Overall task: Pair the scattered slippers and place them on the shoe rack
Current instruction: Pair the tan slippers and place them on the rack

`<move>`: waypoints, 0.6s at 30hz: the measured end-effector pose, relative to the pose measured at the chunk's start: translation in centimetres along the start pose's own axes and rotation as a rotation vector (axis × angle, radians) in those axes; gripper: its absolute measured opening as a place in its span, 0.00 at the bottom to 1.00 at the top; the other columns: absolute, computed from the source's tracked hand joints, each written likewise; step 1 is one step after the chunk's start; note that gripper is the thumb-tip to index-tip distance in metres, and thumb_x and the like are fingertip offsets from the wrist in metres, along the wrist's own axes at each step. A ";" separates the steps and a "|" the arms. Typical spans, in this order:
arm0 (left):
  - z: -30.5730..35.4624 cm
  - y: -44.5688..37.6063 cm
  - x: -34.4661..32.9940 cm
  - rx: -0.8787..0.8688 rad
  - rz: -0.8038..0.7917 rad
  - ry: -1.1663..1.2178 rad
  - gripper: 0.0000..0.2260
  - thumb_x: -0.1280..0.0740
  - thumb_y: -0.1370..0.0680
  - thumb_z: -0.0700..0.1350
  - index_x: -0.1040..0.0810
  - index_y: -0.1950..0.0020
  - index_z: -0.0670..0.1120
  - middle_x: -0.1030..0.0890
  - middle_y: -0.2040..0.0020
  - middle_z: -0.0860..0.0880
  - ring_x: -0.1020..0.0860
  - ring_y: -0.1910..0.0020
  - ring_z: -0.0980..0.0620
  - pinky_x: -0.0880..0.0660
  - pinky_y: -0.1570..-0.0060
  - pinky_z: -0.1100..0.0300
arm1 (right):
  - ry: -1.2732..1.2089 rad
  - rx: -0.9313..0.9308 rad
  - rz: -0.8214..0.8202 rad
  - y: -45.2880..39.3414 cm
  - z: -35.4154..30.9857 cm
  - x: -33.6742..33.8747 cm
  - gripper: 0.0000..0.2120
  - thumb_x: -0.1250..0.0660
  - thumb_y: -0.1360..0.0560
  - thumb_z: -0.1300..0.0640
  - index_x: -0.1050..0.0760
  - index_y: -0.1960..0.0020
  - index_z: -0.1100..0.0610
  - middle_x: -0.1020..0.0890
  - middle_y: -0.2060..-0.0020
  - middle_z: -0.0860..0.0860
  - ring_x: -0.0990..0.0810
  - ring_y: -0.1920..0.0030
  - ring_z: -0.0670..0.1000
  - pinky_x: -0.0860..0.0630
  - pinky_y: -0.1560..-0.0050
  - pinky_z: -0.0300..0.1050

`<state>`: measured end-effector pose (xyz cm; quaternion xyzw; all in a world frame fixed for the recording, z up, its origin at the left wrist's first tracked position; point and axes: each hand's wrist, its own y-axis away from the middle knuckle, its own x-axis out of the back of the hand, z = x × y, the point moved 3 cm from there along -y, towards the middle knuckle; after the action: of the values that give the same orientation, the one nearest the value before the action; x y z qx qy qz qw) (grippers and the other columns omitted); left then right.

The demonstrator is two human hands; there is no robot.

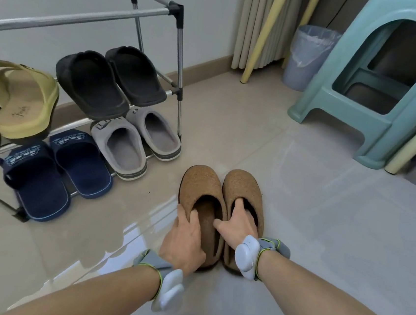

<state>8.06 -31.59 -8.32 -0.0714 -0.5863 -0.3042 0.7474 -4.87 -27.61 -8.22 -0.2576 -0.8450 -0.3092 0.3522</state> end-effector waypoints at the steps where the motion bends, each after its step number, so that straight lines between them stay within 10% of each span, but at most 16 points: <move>1: -0.3 0.0 -0.3 -0.015 -0.008 0.004 0.28 0.34 0.30 0.38 0.40 0.32 0.45 0.47 0.26 0.40 0.24 0.42 0.41 0.25 0.51 0.54 | 0.021 0.003 -0.004 0.2 -0.1 0.0 0.25 0.31 0.31 0.50 0.38 0.39 0.55 0.25 0.47 0.58 0.23 0.49 0.61 0.24 0.50 0.51; 8: -1.2 0.4 -0.2 -0.117 -0.031 -0.036 0.29 0.36 0.29 0.41 0.41 0.29 0.46 0.45 0.26 0.41 0.26 0.40 0.42 0.26 0.52 0.55 | 0.112 -0.045 -0.071 2.5 0.6 0.0 0.22 0.33 0.29 0.49 0.39 0.40 0.54 0.22 0.48 0.57 0.22 0.48 0.60 0.24 0.51 0.49; 14: -0.1 1.4 2.2 -0.522 0.290 -0.165 0.09 0.35 0.36 0.44 0.28 0.57 0.46 0.28 0.53 0.45 0.29 0.57 0.45 0.34 0.64 0.55 | 0.182 -0.101 -0.036 4.4 0.0 -0.9 0.14 0.35 0.25 0.52 0.36 0.47 0.58 0.21 0.46 0.59 0.22 0.45 0.61 0.25 0.51 0.48; 18: 1.7 1.7 2.6 -0.520 0.109 0.037 0.06 0.41 0.27 0.41 0.28 0.52 0.44 0.26 0.52 0.45 0.28 0.51 0.45 0.33 0.55 0.57 | 0.190 -0.104 -0.035 5.3 0.1 -1.6 0.12 0.38 0.24 0.54 0.41 0.50 0.56 0.21 0.47 0.59 0.21 0.49 0.61 0.28 0.55 0.48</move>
<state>7.86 -30.38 -4.94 -0.2872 -0.4700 -0.4050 0.7297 -0.39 -24.30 -7.68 -0.2304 -0.7950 -0.3817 0.4114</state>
